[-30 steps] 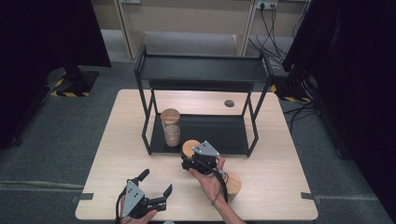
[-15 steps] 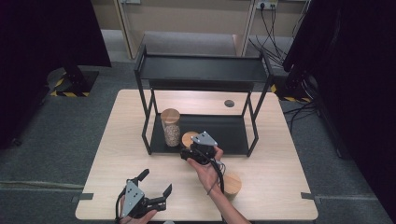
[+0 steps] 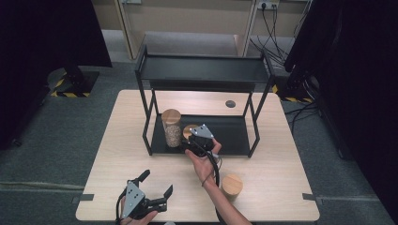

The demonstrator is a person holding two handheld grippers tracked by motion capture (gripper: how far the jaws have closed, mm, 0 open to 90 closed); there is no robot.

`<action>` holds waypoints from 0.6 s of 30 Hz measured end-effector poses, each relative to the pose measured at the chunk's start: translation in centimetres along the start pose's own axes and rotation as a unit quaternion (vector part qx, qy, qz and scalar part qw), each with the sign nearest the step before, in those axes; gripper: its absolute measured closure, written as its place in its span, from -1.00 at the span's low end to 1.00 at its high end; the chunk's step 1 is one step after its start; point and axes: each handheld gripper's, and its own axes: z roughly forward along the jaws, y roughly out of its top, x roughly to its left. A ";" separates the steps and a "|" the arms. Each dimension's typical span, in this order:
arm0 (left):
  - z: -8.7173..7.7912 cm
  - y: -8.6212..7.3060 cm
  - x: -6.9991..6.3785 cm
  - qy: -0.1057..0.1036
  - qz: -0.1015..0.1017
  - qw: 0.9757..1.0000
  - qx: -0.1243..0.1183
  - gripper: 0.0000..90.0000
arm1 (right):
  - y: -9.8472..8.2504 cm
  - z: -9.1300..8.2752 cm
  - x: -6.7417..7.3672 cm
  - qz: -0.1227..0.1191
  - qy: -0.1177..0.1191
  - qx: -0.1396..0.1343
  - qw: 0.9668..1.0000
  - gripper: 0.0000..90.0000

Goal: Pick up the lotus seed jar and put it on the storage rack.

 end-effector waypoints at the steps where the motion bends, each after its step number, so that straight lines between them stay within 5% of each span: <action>1: 0.0 0.0 0.0 0.000 0.000 1.000 0.000 -0.95 | 0.1 0.2 0.1 0.002 -0.002 0.002 1.000 -0.43; 18: 0.0 0.0 0.0 -0.001 0.000 1.000 0.001 -0.95 | 0.1 2.7 -0.2 0.017 -0.034 0.016 0.999 -0.43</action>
